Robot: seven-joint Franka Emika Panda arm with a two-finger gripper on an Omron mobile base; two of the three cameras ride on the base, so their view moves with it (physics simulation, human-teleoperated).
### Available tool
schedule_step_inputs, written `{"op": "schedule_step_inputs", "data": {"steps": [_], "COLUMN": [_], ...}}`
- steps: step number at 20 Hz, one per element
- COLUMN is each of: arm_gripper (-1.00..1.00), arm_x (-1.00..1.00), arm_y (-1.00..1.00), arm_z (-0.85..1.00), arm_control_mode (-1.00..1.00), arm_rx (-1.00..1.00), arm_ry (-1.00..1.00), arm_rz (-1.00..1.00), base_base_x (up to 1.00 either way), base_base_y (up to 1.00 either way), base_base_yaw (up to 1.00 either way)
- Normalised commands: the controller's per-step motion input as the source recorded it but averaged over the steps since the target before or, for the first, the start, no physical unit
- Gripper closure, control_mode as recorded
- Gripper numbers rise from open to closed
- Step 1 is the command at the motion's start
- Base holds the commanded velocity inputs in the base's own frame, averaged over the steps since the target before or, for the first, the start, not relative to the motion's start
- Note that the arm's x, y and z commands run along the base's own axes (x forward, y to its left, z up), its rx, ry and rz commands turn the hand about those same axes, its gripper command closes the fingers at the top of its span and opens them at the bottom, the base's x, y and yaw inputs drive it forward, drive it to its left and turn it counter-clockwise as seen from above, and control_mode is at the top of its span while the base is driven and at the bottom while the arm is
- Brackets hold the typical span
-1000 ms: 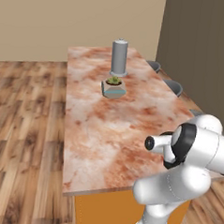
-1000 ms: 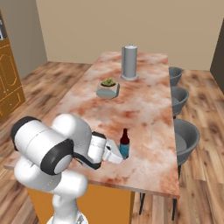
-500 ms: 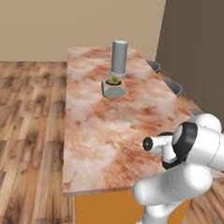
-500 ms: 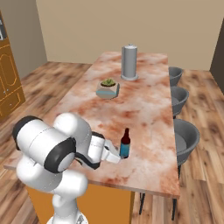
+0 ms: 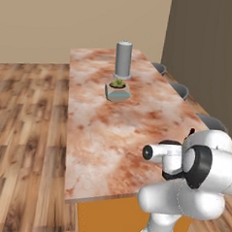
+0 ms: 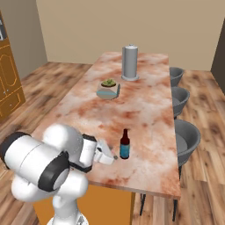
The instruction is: Get the candle and the beer from the cabinet and move them to the dining counter.
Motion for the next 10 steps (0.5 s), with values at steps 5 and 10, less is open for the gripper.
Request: {"op": "schedule_step_inputs", "data": {"steps": [5, 10], "arm_gripper": [-1.00, -1.00], "arm_x": [-0.30, -0.23], "arm_y": [0.27, 0.22], "arm_z": [0.28, 0.46], "arm_control_mode": [-1.00, -1.00], "arm_rx": [0.00, 0.00], "arm_ry": [-0.08, 0.00], "arm_rz": [0.00, 0.00], "base_base_x": [0.00, 0.00], "base_base_y": [0.00, 0.00], "base_base_yaw": [0.00, 0.00]}}
